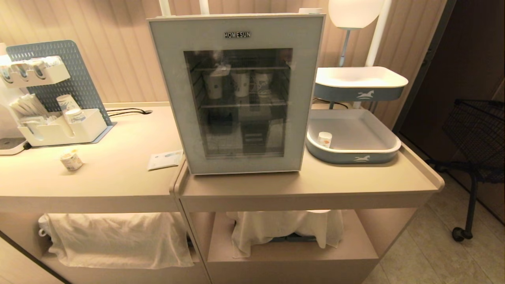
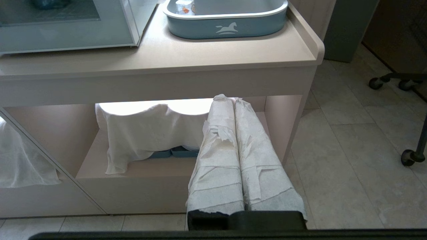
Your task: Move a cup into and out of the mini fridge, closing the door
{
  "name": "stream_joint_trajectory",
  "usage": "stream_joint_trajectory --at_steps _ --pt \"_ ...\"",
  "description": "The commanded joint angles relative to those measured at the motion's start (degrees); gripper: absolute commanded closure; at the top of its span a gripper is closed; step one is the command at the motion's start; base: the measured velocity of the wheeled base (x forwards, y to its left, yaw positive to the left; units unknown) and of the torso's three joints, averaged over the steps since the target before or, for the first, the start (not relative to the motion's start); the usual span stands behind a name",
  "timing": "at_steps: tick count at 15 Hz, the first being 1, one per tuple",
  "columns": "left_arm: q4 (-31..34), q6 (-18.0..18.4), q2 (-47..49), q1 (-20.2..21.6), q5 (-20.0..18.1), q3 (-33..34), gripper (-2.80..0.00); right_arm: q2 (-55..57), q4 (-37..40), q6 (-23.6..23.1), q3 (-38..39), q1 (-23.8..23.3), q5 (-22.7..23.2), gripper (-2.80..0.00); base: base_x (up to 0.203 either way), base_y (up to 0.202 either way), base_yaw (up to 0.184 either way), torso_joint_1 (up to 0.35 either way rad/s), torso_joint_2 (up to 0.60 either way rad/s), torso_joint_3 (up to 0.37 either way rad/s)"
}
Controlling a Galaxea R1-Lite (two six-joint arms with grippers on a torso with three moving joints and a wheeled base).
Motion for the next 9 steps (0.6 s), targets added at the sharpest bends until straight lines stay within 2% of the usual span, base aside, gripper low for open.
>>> stream_joint_trajectory --at_steps 1,9 --pt "0.00 -0.04 0.00 0.02 0.02 0.09 0.00 0.07 0.00 -0.02 0.00 0.02 0.00 0.00 0.000 0.000 0.000 0.000 0.00 0.000" --pt "0.00 -0.04 0.00 0.02 0.02 0.09 0.00 0.07 0.00 -0.02 0.00 0.02 0.00 0.00 0.000 0.000 0.000 0.000 0.00 0.000"
